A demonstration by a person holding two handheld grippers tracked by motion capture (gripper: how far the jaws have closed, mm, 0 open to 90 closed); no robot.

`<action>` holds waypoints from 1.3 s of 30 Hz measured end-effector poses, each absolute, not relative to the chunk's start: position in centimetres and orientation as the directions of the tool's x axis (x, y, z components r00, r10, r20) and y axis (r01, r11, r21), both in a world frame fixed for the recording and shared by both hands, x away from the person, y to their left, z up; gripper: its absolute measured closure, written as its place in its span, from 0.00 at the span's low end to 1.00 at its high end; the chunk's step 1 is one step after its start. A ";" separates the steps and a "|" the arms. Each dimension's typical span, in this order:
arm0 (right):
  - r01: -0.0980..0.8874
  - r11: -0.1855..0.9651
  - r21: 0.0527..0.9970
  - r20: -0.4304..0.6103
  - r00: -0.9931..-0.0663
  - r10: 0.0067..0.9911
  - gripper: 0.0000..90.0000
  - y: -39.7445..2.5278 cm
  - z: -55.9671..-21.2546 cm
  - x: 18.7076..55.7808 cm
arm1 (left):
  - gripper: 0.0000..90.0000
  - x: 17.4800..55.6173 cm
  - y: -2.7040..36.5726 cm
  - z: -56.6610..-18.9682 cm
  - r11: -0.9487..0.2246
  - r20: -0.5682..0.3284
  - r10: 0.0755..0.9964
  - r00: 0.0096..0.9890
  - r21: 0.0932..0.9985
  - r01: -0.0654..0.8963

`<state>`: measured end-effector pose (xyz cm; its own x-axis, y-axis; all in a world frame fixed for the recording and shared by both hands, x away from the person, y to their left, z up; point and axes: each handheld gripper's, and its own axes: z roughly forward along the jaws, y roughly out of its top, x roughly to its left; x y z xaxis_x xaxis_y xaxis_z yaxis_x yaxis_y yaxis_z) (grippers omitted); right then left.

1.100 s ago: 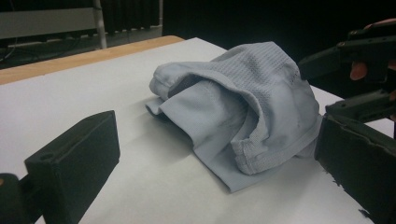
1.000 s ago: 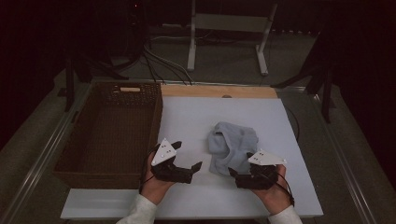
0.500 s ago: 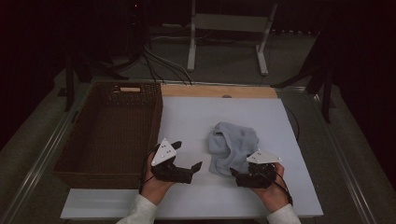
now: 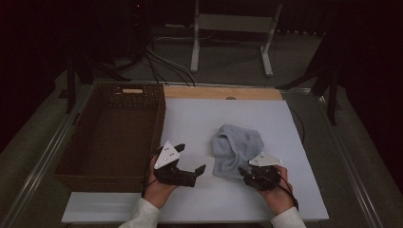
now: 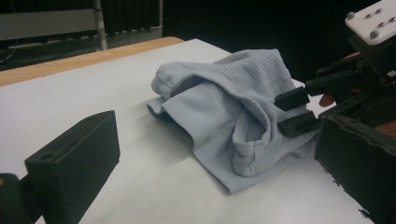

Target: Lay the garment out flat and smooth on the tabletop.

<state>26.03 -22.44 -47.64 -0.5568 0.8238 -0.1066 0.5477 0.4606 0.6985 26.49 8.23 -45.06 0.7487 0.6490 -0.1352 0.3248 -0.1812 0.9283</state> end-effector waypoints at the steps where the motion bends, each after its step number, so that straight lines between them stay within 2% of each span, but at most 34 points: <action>1: 0.550 0.464 0.695 -0.111 -0.555 0.824 0.68 -22.4 -47.7 26.0 | 0.01 26.5 8.2 -45.1 -0.181 -0.135 0.649 0.748 0.928 0.325; 2: 0.550 0.467 0.692 -0.115 -0.555 0.824 0.75 -22.5 -47.7 26.1 | 0.01 26.5 8.3 -45.1 -0.181 -0.135 0.650 0.748 0.928 0.325; 5: 0.551 0.461 0.696 -0.100 -0.562 0.821 0.89 -22.6 -47.6 26.0 | 0.01 26.5 8.3 -45.1 -0.180 -0.135 0.650 0.748 0.929 0.324; 9: 0.536 0.454 0.712 -0.105 -0.558 0.823 0.97 -22.7 -47.0 25.8 | 0.01 26.5 8.3 -45.0 -0.180 -0.135 0.650 0.748 0.929 0.324; 22: 0.522 0.406 0.750 -0.104 -0.513 0.852 0.98 -24.2 -45.4 25.5 | 0.01 26.5 8.2 -45.1 -0.182 -0.137 0.649 0.749 0.927 0.328; 39: 0.536 0.296 0.791 -0.072 -0.398 0.914 0.97 -28.5 -43.9 25.7 | 0.01 26.5 8.3 -45.1 -0.183 -0.137 0.650 0.748 0.927 0.329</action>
<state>25.73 -28.48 -43.93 -0.3984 0.9144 -0.0720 0.5360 0.2958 0.7907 26.53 8.30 -45.14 0.7477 0.6497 -0.1373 0.3288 -0.1825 0.9266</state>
